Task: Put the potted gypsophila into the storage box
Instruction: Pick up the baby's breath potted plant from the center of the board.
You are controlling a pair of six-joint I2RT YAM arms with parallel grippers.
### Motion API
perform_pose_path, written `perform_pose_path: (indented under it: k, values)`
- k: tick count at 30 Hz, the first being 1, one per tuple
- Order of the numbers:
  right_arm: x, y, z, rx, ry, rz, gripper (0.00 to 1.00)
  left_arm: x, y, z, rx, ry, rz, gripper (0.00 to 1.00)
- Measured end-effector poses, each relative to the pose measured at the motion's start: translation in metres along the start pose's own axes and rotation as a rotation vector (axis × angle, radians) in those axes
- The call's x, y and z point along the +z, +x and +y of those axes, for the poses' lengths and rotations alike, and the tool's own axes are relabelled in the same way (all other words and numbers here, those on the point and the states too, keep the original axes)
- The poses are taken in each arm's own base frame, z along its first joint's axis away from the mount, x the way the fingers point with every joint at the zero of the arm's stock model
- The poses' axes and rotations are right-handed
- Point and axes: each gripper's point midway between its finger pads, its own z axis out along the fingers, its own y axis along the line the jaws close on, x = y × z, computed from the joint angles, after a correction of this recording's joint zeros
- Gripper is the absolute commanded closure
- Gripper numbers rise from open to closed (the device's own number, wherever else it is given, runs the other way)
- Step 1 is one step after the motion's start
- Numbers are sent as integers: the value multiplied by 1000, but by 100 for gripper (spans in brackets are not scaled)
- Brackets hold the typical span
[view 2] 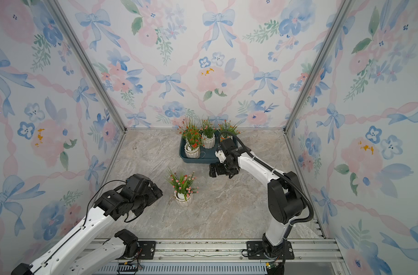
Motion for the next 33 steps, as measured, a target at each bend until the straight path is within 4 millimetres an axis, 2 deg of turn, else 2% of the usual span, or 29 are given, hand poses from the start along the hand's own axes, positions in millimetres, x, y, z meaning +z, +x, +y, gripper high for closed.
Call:
perform_pose_path:
  k: [4, 10, 19, 24, 33]
  values:
    - [-6, -5, -10, 20, 8, -19, 1, 9, 12, -3, 8, -55, 6, 2]
    - [-9, -10, -19, 50, 12, -35, 0, 8, 14, -6, -46, -57, -12, 2]
    - [-10, -12, -21, 69, 13, -45, 3, 9, 22, -16, -106, -63, 16, 2]
    - [-18, -14, -19, 68, 10, -63, 3, 6, 24, -24, -143, -51, 35, 2]
    - [-23, -16, -28, 92, 6, -70, 3, 17, 35, -37, -101, -107, 78, 3]
